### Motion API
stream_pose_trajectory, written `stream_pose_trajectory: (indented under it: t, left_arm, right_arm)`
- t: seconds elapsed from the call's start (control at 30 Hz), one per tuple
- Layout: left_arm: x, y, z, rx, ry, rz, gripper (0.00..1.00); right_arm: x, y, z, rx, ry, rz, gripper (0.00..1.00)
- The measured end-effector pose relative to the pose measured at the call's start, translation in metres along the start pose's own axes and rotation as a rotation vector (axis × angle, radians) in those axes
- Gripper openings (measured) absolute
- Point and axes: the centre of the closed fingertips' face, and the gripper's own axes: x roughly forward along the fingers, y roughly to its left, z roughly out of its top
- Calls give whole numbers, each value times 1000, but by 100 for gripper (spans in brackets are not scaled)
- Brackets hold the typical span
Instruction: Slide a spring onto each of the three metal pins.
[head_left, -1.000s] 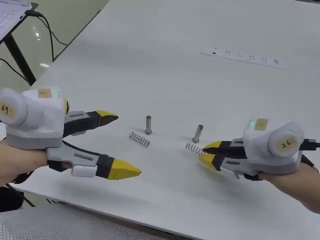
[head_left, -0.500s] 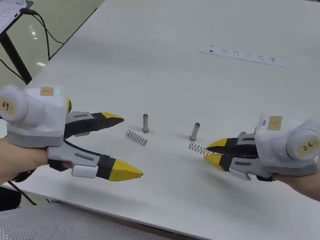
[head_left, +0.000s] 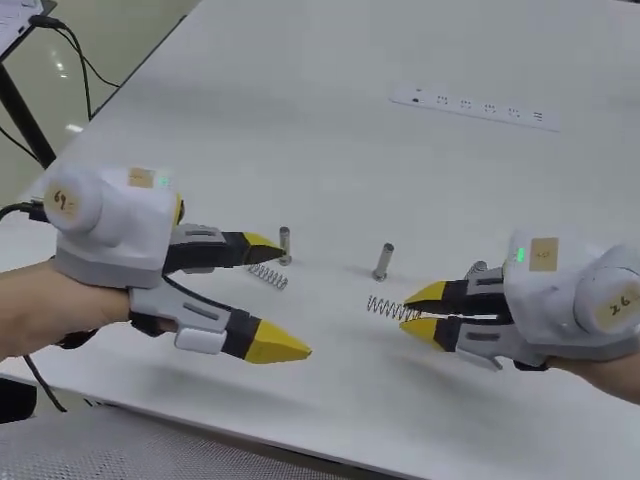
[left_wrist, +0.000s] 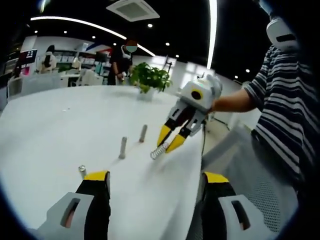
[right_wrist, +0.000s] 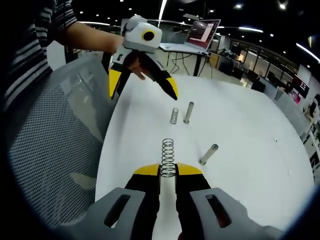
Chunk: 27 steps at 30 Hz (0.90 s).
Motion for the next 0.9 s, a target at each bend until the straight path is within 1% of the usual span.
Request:
stream_pose_trajectory:
  t: [0.1,0.23,0.33,0.5,0.6,0.9]
  left_arm:
    - [8,-2,-1,19,15,-16,67]
    - [17,-4,0,41,23,-35,60]
    - [24,-7,3,61,26,-50,54]
    - [36,-10,7,93,36,-70,47]
    - [42,-12,11,105,30,-79,42]
    - [54,-19,14,124,25,-103,29]
  right_arm:
    - [-1,1,3,-18,-3,5,8]
    - [-3,3,9,-43,-19,15,8]
    - [-4,5,13,-50,-31,25,8]
    - [-6,8,18,-63,-40,39,8]
    - [-7,10,20,-68,-44,45,8]
    - [-10,13,27,-73,-62,56,8]
